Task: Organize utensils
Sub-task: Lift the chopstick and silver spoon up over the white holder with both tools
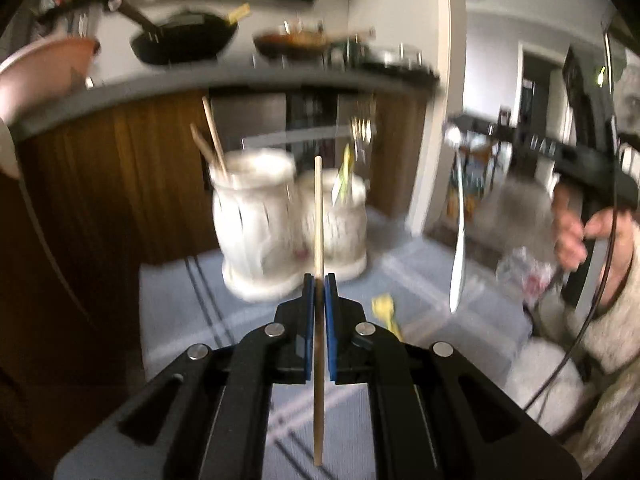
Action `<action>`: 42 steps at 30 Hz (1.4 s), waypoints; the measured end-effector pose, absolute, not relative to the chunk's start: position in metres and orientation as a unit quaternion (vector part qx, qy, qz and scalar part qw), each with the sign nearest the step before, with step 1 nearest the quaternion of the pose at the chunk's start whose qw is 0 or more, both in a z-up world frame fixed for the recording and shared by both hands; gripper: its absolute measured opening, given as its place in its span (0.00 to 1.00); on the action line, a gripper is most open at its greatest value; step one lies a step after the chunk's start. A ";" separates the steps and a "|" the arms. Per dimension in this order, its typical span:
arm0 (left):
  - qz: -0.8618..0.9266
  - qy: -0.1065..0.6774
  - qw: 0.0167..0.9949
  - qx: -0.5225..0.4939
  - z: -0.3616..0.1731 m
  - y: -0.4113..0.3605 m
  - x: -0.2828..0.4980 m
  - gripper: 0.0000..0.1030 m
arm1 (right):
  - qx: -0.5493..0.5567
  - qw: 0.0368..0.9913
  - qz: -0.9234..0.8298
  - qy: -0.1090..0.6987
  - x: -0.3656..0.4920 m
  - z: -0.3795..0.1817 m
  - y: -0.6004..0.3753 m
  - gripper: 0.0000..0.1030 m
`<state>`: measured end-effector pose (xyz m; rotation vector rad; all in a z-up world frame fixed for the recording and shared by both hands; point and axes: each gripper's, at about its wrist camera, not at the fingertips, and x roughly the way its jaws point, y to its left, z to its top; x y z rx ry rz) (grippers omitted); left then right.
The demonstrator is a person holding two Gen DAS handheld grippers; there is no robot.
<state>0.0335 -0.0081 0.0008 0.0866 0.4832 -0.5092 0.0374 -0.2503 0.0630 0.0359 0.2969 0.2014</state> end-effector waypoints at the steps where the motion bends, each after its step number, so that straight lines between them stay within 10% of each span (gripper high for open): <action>1: -0.250 0.221 0.942 0.034 0.008 -0.008 0.037 0.05 | 0.016 0.985 0.098 0.142 0.039 0.066 -0.248 0.03; 42: -0.209 0.077 0.973 -0.053 0.043 -0.040 0.180 0.05 | -0.001 0.998 -0.023 0.060 0.133 0.075 -0.228 0.03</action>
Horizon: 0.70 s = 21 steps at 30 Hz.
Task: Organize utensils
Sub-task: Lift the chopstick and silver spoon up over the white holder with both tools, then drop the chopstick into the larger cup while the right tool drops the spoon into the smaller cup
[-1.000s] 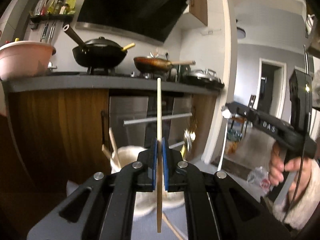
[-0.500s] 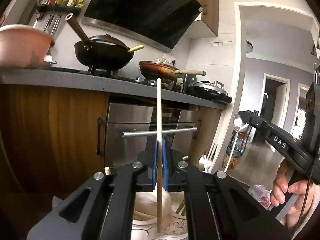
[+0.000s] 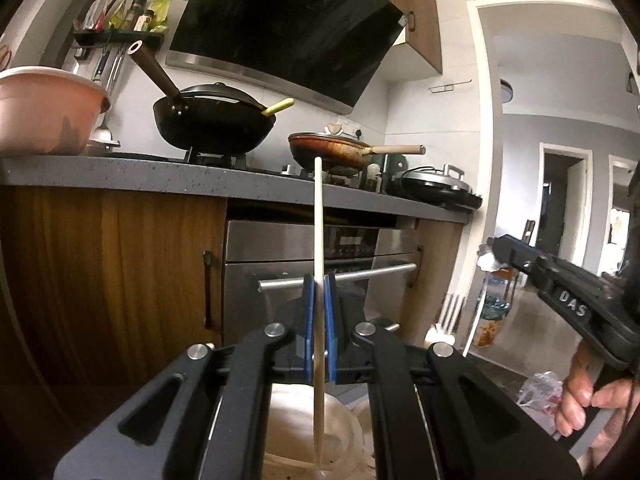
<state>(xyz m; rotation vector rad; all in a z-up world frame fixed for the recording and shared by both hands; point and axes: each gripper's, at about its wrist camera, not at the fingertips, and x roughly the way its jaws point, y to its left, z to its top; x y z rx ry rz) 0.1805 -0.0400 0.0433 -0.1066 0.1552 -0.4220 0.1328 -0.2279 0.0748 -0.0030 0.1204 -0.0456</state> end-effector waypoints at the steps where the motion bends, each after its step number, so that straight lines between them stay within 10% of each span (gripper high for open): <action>1: -0.208 0.077 0.974 -0.051 0.041 -0.042 0.182 0.05 | -0.004 0.998 -0.022 0.062 0.133 0.073 -0.227 0.03; 21: -0.209 0.108 0.972 0.028 0.019 -0.044 0.134 0.05 | -0.024 0.995 0.021 0.099 0.132 0.039 -0.216 0.03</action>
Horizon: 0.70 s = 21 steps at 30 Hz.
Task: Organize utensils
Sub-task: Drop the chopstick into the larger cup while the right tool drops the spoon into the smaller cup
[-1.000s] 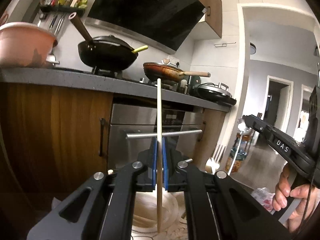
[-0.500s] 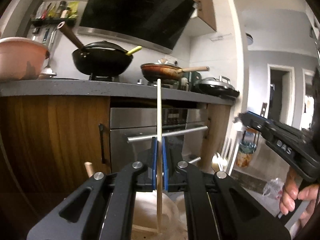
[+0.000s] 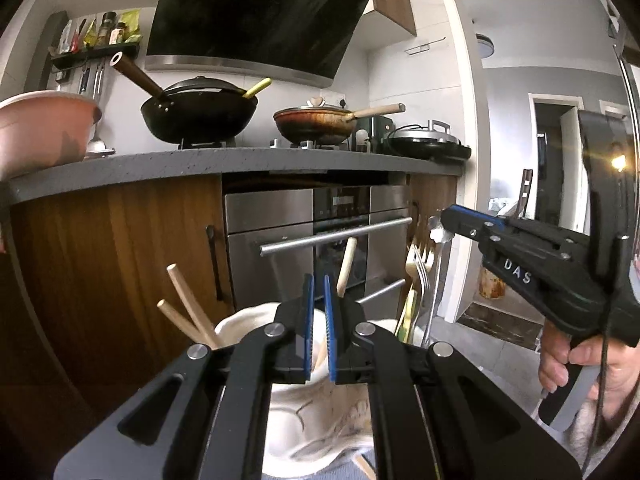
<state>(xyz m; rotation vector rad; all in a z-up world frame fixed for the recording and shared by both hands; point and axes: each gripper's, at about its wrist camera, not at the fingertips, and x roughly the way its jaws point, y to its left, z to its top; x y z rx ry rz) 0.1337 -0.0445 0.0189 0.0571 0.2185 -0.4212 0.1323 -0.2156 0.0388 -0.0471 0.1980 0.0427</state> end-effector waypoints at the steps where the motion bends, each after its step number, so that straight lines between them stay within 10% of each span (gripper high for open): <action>1: -0.206 0.110 0.972 0.031 0.019 -0.044 0.133 0.05 | -0.023 0.994 0.024 0.102 0.132 0.037 -0.215 0.03; 8: -0.199 0.126 0.971 0.046 0.016 -0.042 0.127 0.20 | -0.020 0.991 0.027 0.131 0.136 0.029 -0.212 0.07; 21: -0.201 0.093 0.974 0.049 0.030 -0.032 0.095 0.66 | 0.002 0.993 0.033 0.111 0.105 0.043 -0.224 0.62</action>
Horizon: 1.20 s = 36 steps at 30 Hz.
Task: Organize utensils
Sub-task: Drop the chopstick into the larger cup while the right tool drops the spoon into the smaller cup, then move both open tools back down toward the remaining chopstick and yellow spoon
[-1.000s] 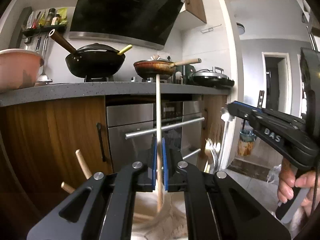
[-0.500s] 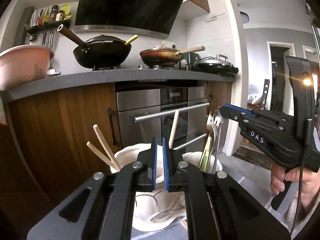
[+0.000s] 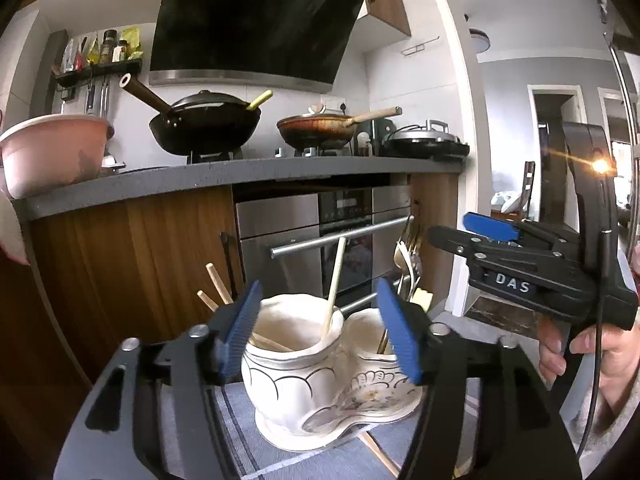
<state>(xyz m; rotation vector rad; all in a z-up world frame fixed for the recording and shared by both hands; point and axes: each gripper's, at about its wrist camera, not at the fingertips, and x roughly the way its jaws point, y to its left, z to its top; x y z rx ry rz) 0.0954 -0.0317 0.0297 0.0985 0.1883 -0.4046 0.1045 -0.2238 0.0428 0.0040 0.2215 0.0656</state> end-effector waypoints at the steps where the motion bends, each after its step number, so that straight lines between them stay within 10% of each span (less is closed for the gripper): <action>1: -0.201 0.093 0.974 0.048 0.031 -0.031 0.094 0.67 | 0.005 0.994 0.033 0.108 0.100 0.044 -0.226 0.66; 8: -0.186 0.085 0.978 0.039 0.041 -0.021 0.077 0.96 | 0.032 0.993 0.035 0.108 0.077 0.046 -0.242 0.88; 36: -0.144 0.197 0.965 0.095 -0.013 -0.020 0.054 0.96 | 0.050 0.976 0.029 0.210 0.053 -0.013 -0.272 0.95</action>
